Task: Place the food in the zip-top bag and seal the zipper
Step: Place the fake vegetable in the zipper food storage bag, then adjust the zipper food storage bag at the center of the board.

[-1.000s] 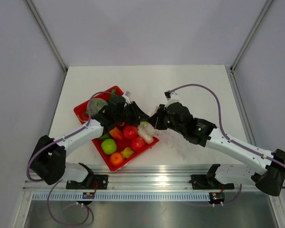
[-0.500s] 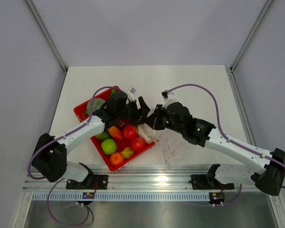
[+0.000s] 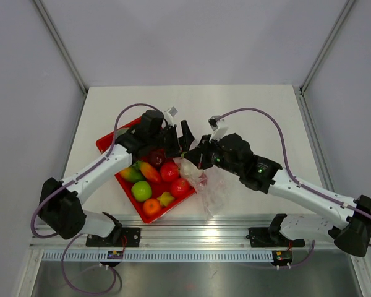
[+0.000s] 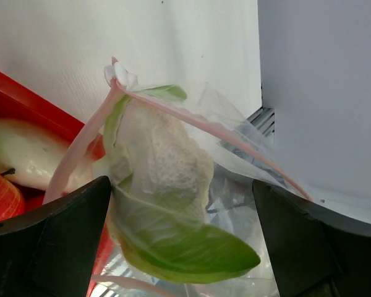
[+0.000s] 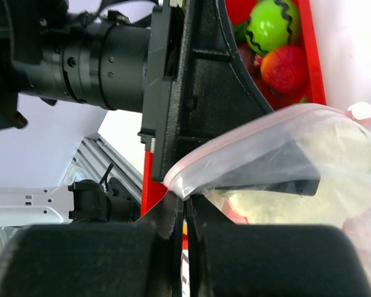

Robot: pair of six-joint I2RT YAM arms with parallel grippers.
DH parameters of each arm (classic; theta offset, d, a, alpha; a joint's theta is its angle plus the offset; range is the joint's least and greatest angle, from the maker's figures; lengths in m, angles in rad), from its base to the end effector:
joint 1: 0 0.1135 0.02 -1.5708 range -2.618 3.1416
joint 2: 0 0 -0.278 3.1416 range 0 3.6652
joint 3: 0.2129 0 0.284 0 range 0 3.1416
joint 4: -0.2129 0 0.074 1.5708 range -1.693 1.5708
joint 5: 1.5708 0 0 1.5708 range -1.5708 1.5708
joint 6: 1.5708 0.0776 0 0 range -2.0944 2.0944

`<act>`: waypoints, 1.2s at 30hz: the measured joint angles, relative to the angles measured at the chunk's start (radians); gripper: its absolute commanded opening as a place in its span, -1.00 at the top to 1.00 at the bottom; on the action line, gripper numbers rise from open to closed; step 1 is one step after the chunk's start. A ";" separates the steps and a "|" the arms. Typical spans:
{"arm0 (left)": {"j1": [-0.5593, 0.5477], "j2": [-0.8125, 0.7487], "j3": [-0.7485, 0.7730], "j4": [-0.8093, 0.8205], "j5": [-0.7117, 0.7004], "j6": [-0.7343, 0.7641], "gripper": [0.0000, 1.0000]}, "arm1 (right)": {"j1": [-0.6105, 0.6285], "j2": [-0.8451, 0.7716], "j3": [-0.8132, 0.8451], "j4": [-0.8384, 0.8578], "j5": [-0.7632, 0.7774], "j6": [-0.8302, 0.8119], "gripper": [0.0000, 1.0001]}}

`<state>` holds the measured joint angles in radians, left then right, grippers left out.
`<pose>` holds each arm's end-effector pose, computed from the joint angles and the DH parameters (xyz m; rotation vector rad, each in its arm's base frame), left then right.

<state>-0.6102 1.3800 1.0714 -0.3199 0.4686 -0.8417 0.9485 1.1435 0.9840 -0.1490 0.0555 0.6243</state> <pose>0.2797 -0.2384 0.2751 0.0129 2.4499 -1.2566 0.1974 0.2678 0.3357 -0.2843 1.9915 1.0011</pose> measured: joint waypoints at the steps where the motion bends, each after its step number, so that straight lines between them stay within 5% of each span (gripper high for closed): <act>1: 0.001 -0.006 0.018 -0.023 -0.002 0.014 -0.98 | 0.002 -0.001 0.000 0.014 -0.004 -0.010 1.00; 18: 0.062 -0.150 0.216 -0.269 0.038 0.217 -0.98 | 0.009 0.001 -0.003 0.131 -0.006 -0.093 1.00; 26: 0.163 -0.176 0.211 -0.311 0.137 0.236 -0.98 | 0.007 -0.024 -0.015 0.130 0.019 -0.106 1.00; 32: 0.282 -0.236 0.131 -0.294 0.174 0.206 -0.69 | 0.006 -0.055 -0.018 0.131 0.031 -0.114 1.00; 36: 0.315 -0.237 0.023 -0.252 0.185 0.163 -0.68 | 0.006 -0.058 -0.019 0.132 0.030 -0.121 1.00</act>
<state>-0.2951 1.1431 1.0939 -0.5720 0.6537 -0.6788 0.9550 1.0855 0.9653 -0.0170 0.0856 0.5037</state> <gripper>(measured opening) 0.847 0.011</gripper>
